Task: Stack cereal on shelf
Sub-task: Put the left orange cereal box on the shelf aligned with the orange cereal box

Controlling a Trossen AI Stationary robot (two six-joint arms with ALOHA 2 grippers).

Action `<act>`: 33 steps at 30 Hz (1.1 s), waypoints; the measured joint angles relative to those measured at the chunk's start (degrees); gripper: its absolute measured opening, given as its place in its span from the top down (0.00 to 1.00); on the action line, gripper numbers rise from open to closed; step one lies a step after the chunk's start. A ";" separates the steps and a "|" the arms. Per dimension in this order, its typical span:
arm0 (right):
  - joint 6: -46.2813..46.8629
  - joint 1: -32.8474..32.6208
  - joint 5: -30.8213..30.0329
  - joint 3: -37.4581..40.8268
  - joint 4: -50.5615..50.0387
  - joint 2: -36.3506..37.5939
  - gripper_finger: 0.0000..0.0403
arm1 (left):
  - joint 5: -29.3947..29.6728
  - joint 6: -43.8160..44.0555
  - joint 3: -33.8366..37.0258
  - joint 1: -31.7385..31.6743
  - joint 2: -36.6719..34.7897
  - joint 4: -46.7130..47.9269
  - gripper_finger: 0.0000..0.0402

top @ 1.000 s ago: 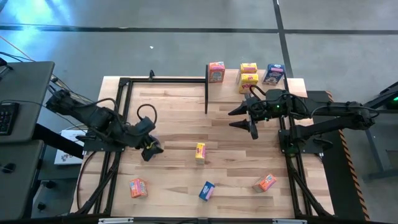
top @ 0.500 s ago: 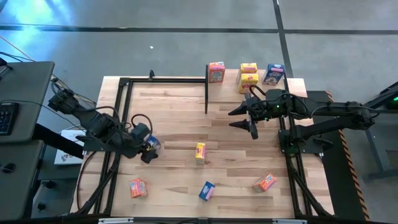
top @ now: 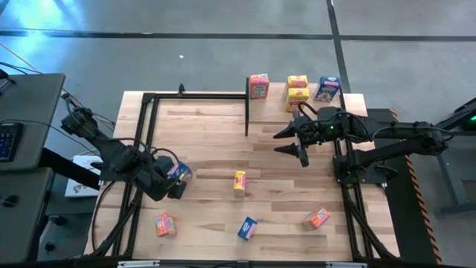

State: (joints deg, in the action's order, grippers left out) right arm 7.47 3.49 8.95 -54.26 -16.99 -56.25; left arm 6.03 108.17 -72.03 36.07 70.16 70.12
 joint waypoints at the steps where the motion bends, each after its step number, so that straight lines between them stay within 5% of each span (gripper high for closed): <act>1: -0.01 0.00 0.00 0.00 -0.10 0.00 0.46 | -0.28 0.91 0.00 0.14 0.42 -0.04 0.37; 33: -0.01 0.02 0.00 0.00 -0.55 0.00 0.46 | -7.10 31.02 -0.04 13.70 9.72 -1.77 0.37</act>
State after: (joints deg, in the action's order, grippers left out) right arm 7.46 3.51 8.95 -54.26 -17.54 -56.25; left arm -1.07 139.18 -72.07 49.78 79.88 68.35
